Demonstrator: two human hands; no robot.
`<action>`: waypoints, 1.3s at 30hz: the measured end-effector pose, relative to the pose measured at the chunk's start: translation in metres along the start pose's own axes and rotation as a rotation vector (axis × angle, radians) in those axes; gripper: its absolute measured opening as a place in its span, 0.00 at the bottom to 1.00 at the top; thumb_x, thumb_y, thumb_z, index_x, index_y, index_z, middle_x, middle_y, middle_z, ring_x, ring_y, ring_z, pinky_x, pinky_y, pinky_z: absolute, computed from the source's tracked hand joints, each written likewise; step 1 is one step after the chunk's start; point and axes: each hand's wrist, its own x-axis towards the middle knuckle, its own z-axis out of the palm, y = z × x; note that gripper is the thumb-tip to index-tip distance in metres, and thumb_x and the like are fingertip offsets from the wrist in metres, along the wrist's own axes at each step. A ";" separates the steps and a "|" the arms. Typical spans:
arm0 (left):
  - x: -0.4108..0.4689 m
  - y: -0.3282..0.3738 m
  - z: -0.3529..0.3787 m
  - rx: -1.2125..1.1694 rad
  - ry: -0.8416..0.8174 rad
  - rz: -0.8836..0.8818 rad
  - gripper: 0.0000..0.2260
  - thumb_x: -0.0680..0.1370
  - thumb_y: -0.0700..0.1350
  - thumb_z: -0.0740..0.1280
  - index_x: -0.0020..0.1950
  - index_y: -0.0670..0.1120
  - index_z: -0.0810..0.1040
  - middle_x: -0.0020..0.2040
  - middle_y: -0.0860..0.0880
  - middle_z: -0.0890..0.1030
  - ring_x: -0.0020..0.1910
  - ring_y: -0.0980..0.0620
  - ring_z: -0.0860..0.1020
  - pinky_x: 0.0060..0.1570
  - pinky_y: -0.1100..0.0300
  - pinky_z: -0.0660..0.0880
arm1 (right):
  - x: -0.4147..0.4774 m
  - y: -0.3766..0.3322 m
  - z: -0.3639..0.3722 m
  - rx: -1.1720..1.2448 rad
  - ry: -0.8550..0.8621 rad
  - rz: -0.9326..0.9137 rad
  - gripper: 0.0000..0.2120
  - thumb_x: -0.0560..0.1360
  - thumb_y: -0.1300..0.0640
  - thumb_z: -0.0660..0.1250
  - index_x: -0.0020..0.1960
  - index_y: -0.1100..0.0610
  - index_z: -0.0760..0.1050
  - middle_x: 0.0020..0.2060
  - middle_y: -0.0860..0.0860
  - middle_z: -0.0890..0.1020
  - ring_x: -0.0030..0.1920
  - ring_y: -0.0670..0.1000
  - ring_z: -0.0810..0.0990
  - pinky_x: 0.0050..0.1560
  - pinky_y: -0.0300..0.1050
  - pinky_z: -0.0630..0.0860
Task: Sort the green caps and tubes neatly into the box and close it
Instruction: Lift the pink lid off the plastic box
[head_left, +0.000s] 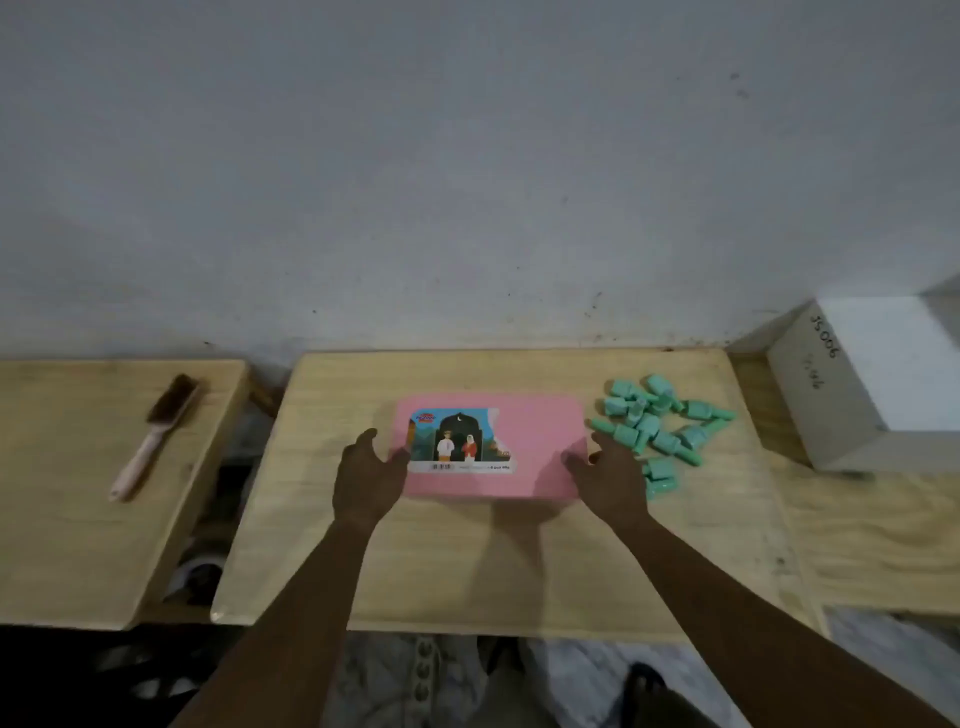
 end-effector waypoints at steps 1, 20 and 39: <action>0.005 -0.001 0.001 -0.043 -0.008 -0.023 0.30 0.78 0.54 0.67 0.75 0.43 0.65 0.69 0.41 0.73 0.68 0.41 0.71 0.64 0.50 0.68 | 0.002 -0.001 0.004 0.011 0.024 -0.027 0.16 0.75 0.47 0.67 0.56 0.57 0.77 0.46 0.55 0.82 0.49 0.58 0.81 0.49 0.50 0.77; 0.033 -0.014 0.001 0.032 -0.228 -0.192 0.20 0.62 0.59 0.80 0.33 0.42 0.82 0.31 0.46 0.83 0.34 0.47 0.83 0.41 0.55 0.79 | 0.003 0.007 -0.017 -0.013 -0.014 0.176 0.21 0.66 0.49 0.77 0.56 0.56 0.80 0.47 0.53 0.85 0.46 0.53 0.82 0.50 0.52 0.79; 0.028 0.011 -0.010 0.168 -0.213 -0.237 0.31 0.52 0.65 0.80 0.39 0.42 0.81 0.30 0.48 0.83 0.31 0.49 0.84 0.45 0.54 0.81 | 0.002 0.000 -0.032 0.209 -0.119 0.324 0.19 0.62 0.53 0.81 0.42 0.62 0.76 0.41 0.56 0.82 0.39 0.55 0.83 0.37 0.56 0.83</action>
